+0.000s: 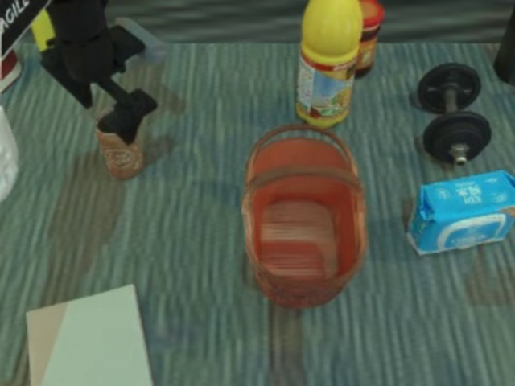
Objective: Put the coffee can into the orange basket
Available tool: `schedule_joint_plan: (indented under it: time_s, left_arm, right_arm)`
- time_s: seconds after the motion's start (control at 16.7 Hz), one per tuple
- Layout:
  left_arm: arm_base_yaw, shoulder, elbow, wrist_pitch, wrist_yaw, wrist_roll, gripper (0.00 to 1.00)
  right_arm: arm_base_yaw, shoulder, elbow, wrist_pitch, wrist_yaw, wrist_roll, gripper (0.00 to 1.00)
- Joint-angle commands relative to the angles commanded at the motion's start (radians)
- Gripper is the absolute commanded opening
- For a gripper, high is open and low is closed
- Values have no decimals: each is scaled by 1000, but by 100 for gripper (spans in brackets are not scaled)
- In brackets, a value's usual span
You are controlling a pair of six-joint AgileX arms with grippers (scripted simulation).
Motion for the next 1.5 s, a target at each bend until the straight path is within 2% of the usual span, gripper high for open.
schedule_joint_plan:
  time_s: [0.18, 0.54, 0.78, 1.5]
  left_arm:
    - [-3, -3, -20, 18, 0, -3, 100]
    - [1, -5, -196, 192, 0, 1, 100]
    - [1, -4, -206, 201, 0, 1, 100]
    - [1, -4, -206, 201, 0, 1, 10]
  right_arm:
    - [0, 0, 0, 0, 0, 0, 100]
    - [0, 0, 0, 0, 0, 0, 100]
    - [0, 0, 0, 0, 0, 0, 100]
    - [0, 0, 0, 0, 0, 0, 100]
